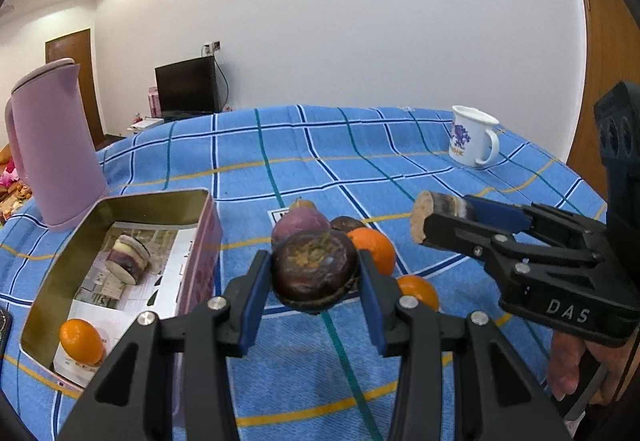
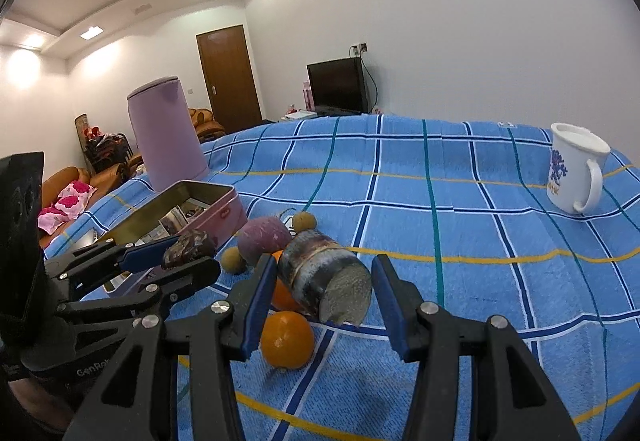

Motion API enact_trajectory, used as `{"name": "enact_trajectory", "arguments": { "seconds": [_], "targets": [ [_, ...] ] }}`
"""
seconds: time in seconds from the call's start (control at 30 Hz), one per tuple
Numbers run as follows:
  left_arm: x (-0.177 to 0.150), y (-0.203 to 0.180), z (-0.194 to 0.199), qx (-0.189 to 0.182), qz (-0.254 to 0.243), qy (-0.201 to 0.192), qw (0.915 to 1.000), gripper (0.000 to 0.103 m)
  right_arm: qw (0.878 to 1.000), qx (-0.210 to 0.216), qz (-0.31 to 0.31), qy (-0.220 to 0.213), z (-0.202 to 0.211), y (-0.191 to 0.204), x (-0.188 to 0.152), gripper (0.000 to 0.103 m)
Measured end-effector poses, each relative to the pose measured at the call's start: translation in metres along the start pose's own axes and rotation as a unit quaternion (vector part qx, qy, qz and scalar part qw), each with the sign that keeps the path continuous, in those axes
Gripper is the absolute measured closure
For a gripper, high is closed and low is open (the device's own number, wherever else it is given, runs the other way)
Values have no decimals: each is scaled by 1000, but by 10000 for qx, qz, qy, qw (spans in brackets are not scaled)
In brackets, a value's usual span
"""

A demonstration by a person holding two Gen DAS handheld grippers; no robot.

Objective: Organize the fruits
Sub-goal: 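Lift the mangosteen with the left tool while the right tool lifts the striped cylinder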

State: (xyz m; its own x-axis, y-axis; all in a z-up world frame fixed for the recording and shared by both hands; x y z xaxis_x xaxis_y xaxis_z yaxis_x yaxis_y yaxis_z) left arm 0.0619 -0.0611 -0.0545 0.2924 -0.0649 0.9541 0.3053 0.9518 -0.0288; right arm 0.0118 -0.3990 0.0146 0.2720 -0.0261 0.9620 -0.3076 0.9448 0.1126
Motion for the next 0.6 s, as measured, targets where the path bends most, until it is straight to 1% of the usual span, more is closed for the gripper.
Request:
{"name": "enact_trajectory", "arguments": {
  "seconds": [0.6],
  "targets": [
    [4, 3, 14, 184, 58, -378, 9991, 59, 9989, -12, 128, -445, 17, 6, 5, 52]
  ]
}}
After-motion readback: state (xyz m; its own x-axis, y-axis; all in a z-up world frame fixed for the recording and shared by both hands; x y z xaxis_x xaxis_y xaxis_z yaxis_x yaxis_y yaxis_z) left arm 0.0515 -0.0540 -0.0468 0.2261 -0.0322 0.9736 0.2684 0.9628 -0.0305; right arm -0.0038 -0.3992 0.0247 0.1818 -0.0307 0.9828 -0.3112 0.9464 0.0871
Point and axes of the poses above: each gripper's, at about its wrist camera, not at the fingertips, and z roughly against the way its jaws point, y to its left, x to its top, the point moved 2 cm from there along -z, roughly the way its jaws point, and after that the axes turned 15 degrees about -y, right-handed, at the moved point
